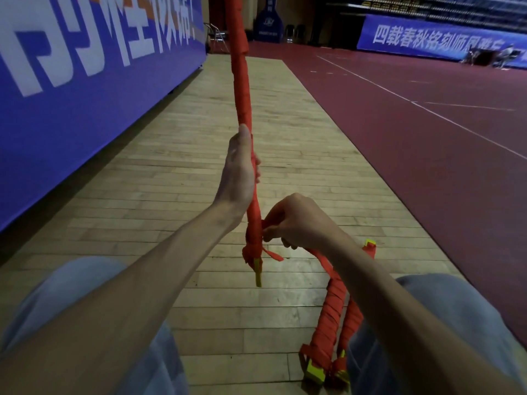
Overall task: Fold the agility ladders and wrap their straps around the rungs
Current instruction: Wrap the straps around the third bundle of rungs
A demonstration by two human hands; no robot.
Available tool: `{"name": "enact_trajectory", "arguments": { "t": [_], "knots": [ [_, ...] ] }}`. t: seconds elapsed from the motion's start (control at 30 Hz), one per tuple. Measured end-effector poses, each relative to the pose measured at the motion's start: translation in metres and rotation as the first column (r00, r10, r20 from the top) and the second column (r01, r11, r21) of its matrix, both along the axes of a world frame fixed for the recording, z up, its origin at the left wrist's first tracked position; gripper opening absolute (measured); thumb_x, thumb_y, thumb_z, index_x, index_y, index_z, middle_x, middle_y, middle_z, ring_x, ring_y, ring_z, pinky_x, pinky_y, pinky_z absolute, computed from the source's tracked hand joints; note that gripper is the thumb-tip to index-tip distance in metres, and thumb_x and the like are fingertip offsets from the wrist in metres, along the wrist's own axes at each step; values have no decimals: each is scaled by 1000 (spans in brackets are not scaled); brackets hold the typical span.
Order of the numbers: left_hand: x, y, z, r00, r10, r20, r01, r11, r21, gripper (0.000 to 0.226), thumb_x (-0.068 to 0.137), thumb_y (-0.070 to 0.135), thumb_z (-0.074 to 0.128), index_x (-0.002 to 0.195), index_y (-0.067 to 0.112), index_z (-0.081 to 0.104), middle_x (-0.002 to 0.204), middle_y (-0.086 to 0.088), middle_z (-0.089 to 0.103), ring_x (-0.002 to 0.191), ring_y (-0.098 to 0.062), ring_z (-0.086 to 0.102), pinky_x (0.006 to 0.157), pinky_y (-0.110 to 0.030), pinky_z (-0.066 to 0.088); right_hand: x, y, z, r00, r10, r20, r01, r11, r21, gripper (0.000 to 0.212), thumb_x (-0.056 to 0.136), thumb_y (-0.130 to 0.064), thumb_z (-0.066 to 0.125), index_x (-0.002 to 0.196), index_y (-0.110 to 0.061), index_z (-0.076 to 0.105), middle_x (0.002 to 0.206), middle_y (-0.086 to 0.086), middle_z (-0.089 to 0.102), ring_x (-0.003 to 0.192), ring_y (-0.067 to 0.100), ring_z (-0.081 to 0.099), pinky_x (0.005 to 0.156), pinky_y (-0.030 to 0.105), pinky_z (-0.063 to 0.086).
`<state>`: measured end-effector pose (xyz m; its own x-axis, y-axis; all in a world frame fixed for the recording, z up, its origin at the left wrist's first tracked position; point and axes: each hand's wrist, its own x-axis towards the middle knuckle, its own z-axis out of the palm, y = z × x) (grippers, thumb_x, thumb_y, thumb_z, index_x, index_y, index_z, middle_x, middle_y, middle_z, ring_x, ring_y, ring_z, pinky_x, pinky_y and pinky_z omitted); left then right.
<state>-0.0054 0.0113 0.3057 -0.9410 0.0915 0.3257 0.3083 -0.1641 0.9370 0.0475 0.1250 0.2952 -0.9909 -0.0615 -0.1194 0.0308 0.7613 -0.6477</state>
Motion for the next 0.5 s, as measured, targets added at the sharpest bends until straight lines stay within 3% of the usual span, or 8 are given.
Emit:
{"name": "enact_trajectory", "arguments": {
  "t": [0.2,0.37,0.5],
  "knots": [
    [-3,-2,3,990,-53,127,43,996,79,39,101,40,48,130,15,46,91,3,49,84,-10,50,78,-28,44,2,1,4,998,-59,7,59,998,-4,15,87,-12,72,101,-6,74,62,-4,63,35,-4,52,41,11,40],
    [-8,-5,0,990,118,-71,-124,988,-92,30,91,26,69,107,17,45,89,5,56,75,-10,59,74,-36,56,3,1,4,996,-86,-10,86,996,-10,11,90,-14,69,80,-10,71,57,-7,65,36,0,53,40,15,42],
    [-5,-2,-4,1000,28,-3,-28,999,-19,26,95,9,61,107,12,39,94,-2,57,73,-18,70,62,-37,60,4,1,6,998,-59,-7,58,997,-52,15,92,-16,67,84,-6,73,68,-2,73,36,-1,51,39,15,40]
  ]
}}
